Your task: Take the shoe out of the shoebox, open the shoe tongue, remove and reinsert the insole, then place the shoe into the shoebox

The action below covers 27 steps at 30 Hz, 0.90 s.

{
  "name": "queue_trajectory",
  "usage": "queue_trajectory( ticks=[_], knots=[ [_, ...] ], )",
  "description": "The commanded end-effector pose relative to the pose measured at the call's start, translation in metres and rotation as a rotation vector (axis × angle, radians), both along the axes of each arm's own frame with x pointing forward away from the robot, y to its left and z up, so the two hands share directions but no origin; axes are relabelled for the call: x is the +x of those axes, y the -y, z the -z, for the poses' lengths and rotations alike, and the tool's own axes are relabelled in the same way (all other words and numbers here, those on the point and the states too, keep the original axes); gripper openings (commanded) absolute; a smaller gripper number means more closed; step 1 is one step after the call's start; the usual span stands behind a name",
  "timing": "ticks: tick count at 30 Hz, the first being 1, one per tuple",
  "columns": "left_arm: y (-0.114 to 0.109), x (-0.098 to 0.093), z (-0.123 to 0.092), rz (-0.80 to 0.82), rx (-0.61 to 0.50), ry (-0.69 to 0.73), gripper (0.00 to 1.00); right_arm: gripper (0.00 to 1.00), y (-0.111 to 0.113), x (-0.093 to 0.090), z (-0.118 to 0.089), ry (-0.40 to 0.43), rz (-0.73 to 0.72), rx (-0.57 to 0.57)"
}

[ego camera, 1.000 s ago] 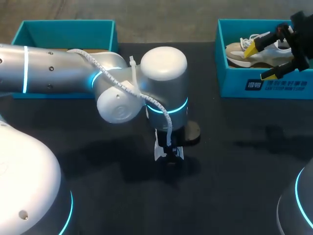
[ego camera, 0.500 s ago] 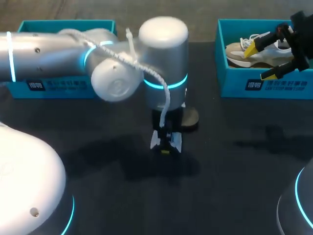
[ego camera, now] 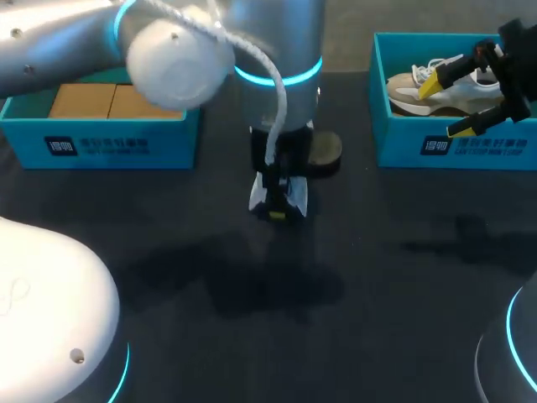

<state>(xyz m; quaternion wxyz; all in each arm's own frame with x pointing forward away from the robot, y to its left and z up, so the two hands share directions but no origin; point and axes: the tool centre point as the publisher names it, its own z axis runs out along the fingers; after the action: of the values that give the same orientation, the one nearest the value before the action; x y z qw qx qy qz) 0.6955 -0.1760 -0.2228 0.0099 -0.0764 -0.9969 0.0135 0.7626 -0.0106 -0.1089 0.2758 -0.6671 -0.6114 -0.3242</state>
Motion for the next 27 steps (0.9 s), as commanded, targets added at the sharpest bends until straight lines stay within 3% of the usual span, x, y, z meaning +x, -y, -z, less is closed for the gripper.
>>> queue_trajectory(
  ticks=[1, 27],
  knots=[
    [-0.0179, 0.0000, -0.0439, -0.001, -0.042, 0.018, 0.00, 1.00, -0.0009, 0.0004, 0.0004, -0.001, 0.001, -0.002],
    [-0.0167, 0.0039, -0.0465, -0.022, -0.016, 0.039, 0.00, 1.00, -0.0009, 0.0004, 0.0004, -0.001, 0.001, -0.002]
  ],
)
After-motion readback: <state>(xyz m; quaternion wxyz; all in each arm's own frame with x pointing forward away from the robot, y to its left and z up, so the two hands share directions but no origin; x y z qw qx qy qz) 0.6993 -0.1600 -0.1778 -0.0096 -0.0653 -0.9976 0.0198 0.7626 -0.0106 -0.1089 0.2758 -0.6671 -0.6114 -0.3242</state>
